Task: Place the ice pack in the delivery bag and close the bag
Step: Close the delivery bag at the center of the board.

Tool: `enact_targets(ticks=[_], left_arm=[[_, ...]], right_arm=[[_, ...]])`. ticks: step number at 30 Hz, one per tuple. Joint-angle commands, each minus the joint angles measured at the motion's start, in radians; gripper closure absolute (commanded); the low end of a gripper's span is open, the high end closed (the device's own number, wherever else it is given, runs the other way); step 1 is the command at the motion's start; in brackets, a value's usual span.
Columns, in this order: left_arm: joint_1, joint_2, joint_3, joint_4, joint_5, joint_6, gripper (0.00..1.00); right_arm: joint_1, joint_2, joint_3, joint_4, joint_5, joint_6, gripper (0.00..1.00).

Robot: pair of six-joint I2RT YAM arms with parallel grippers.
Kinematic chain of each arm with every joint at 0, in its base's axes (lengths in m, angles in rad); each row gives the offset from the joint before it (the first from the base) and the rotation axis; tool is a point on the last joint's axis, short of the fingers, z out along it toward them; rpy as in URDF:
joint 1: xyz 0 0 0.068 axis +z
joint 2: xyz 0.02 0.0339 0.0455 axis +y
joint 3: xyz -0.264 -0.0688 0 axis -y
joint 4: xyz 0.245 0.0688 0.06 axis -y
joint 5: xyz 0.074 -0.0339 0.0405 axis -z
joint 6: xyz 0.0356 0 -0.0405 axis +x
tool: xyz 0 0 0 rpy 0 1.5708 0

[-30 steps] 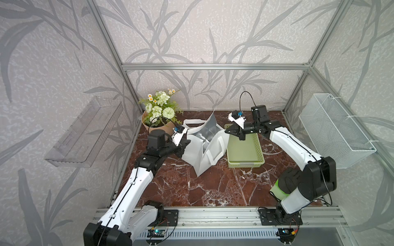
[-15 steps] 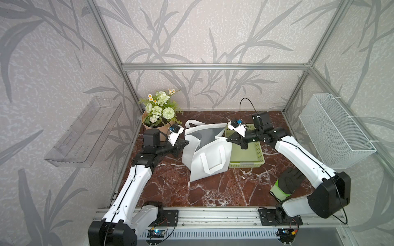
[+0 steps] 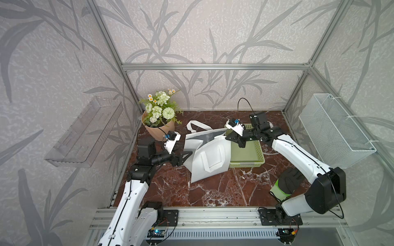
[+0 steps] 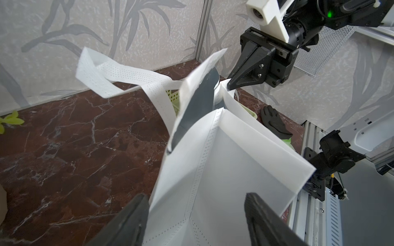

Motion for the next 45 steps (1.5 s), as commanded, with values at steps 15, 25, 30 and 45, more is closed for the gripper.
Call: enact_targets(ticks=[15,25,30,45], left_arm=[[-0.012,-0.031,-0.113,0.158,0.112,-0.187,0.00],[-0.094,0.075,-0.057,0.185,-0.023,-0.064,0.08],[-0.103,0.116,-0.023,0.201,-0.097,-0.012,0.11],[-0.057,-0.042,-0.035,0.007,-0.219,-0.001,0.03]], right_arm=[[0.016,0.046,0.045,0.018,0.092,0.008,0.98],[0.019,0.039,0.040,0.036,0.108,0.021,0.95],[0.019,0.033,0.037,0.039,0.118,0.024,0.94],[0.024,0.022,0.037,0.034,0.128,0.023,0.94]])
